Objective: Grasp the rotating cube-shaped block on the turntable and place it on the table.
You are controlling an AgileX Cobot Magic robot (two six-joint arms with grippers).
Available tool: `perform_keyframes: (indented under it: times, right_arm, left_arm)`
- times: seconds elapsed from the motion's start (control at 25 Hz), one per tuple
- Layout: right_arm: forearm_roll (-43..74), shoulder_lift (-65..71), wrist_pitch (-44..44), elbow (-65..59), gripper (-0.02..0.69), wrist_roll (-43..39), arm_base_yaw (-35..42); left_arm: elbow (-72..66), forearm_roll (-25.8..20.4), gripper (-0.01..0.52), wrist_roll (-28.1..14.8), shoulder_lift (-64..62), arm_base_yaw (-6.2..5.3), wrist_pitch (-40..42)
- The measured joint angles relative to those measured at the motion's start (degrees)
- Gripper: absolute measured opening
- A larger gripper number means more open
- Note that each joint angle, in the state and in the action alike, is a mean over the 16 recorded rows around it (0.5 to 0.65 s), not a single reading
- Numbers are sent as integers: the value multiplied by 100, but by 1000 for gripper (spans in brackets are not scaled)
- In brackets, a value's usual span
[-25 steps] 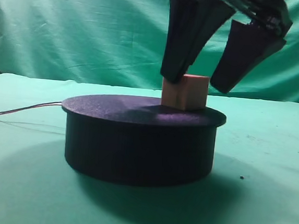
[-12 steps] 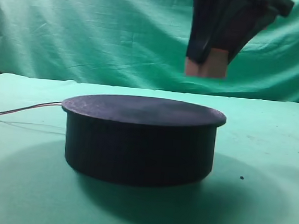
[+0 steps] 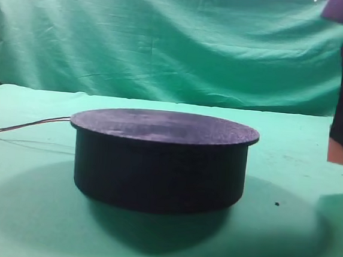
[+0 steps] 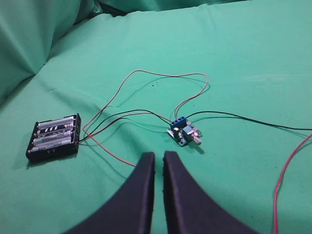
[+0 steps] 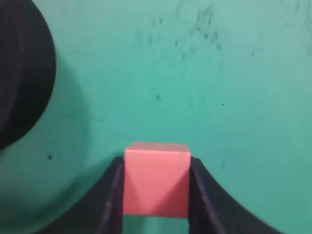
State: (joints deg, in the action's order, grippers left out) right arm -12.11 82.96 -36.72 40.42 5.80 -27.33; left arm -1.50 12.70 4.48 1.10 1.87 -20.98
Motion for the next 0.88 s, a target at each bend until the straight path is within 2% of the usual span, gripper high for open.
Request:
perform_keyframes:
  times: [0.12,0.24,0.64,0.88]
  right_arm:
    - [-28,-188,-163,83,367,-40,0]
    - [0,-532,-413,173,320,-113,1]
    - [261,-2290,-1449,287,32,-470,2]
    - [230,-3293,-1655,-9,0,-544,2]
  left_arm:
    - [0,0,0,0,0,0,0]
    - [0,0,0,0,0,0,0]
    - [0,0,0,0,0,0,0]
    - [0,0,0,0,0,0,0]
